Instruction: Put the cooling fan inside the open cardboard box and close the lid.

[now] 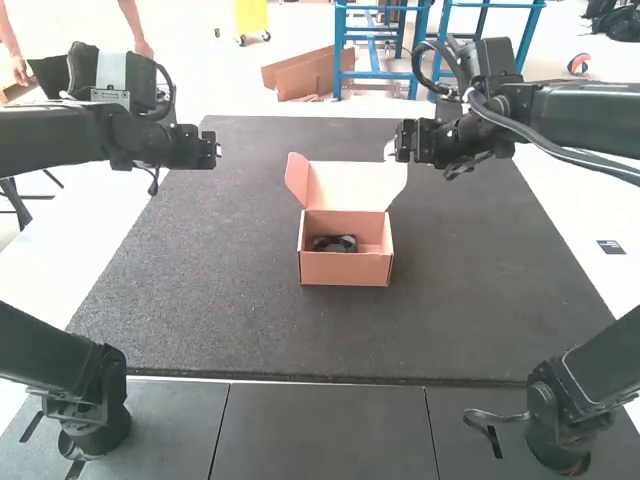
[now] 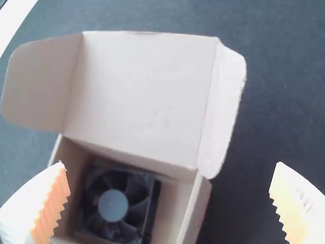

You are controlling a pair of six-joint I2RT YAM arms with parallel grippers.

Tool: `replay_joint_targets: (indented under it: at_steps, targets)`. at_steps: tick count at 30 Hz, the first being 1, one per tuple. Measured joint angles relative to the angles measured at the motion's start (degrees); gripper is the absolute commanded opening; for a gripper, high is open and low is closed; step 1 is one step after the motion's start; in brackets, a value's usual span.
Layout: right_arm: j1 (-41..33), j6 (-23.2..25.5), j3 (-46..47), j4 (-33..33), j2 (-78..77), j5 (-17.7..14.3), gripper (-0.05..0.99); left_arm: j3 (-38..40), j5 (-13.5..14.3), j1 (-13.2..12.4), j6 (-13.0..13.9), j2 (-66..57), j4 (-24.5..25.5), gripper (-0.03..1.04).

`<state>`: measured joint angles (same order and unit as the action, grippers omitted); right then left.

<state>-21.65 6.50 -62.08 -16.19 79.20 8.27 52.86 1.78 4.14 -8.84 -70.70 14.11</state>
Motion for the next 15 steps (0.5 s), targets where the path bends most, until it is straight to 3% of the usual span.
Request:
replay_joint_targets:
  at_steps: [4, 15]
  targets:
    - [0.24, 0.81, 1.33, 2.58, 0.22, -0.28, 0.91, 0.00, 0.37, 0.55, 0.02, -2.95, -2.25, 0.97]
    - [1.97, 1.22, -3.04, 3.65, 9.40, -0.81, 0.91, 3.10, 1.51, 7.56, 0.07, -12.11, -5.49, 0.97]
